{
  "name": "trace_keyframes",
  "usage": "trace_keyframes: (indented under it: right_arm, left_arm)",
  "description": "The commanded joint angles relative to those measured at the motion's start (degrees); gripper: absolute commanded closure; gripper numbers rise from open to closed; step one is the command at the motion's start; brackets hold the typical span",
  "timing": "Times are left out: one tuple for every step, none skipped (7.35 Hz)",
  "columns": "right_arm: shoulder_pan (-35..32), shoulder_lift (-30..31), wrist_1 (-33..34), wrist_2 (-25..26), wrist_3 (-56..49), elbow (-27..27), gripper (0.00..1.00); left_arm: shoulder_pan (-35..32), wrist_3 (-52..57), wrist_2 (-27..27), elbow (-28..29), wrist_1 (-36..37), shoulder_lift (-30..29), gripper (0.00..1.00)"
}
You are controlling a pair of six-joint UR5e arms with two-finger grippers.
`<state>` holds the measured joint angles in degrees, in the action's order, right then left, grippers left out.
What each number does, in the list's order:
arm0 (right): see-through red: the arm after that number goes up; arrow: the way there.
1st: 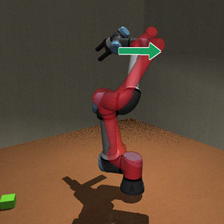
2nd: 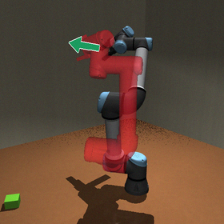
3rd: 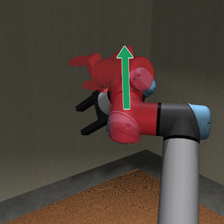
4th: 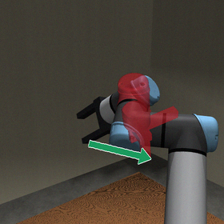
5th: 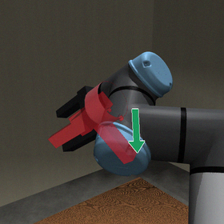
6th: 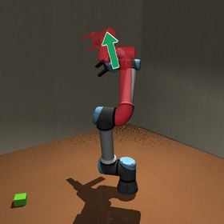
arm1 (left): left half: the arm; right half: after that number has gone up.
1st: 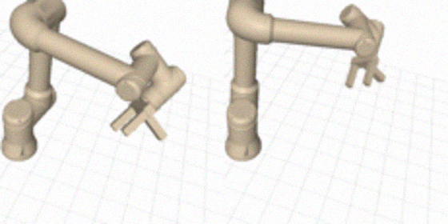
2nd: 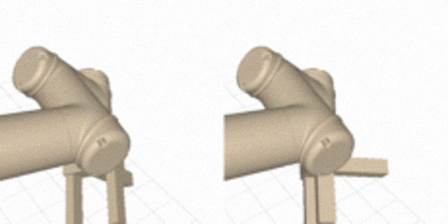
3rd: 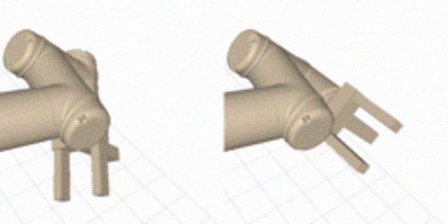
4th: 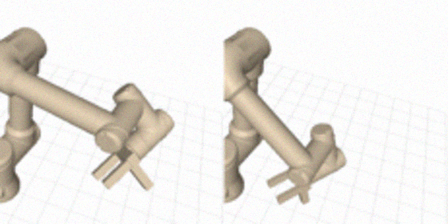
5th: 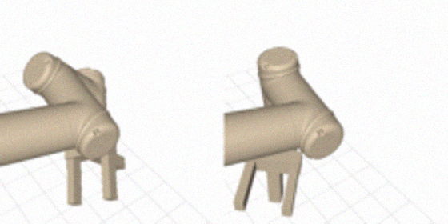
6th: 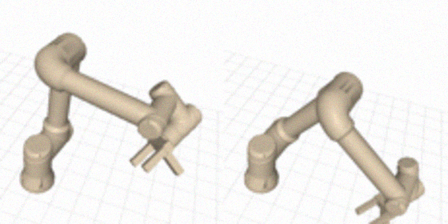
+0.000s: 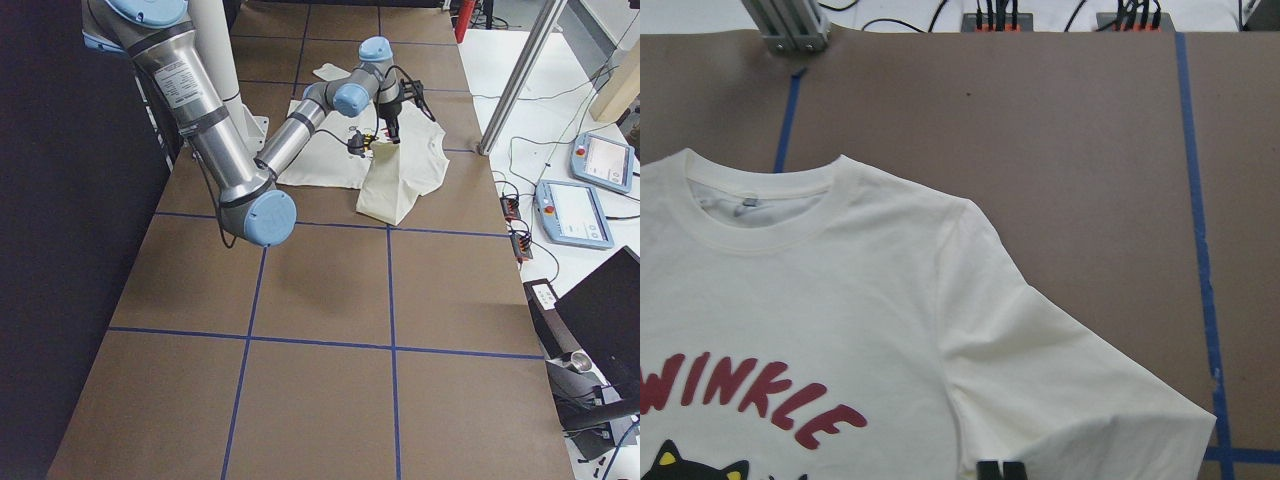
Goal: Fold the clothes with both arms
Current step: 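Fold the grasped sleeve across the shirt chest with the right gripper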
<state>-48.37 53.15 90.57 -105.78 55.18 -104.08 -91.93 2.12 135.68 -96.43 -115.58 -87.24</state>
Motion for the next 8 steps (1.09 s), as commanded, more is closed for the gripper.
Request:
trace_keyframes:
  right_arm:
    - [4.7,-18.0,1.6,7.1,0.2,13.2,1.00]
    - [7.9,-23.6,0.8,11.9,0.4,20.7,1.00]
    - [10.7,-26.7,-1.6,14.1,0.2,26.9,1.00]
    - [13.8,-29.0,-6.6,15.4,2.7,33.4,1.00]
    - [17.2,-32.7,-12.2,19.4,8.5,41.3,1.00]
    - [19.0,-35.6,-14.6,21.5,11.8,47.2,1.00]
    - [19.4,-36.1,-14.7,21.6,13.2,47.8,1.00]
    - [19.4,-38.6,-14.7,21.7,15.3,51.1,0.65]
  left_arm:
    - [0.0,-0.1,0.0,0.2,0.0,0.1,0.00]
    - [-0.1,-0.1,0.0,0.4,0.0,0.1,0.00]
    - [0.0,-0.1,0.0,0.5,0.0,0.1,0.00]
    - [-0.1,-0.1,0.0,0.5,0.0,0.1,0.00]
    - [-0.1,-0.1,0.1,0.3,0.0,0.8,0.00]
    - [-0.1,-0.1,0.1,0.0,0.0,1.0,0.00]
    - [-0.1,-0.1,0.1,0.1,0.0,1.1,0.00]
    - [-0.1,-0.1,0.1,0.0,0.0,1.2,0.00]
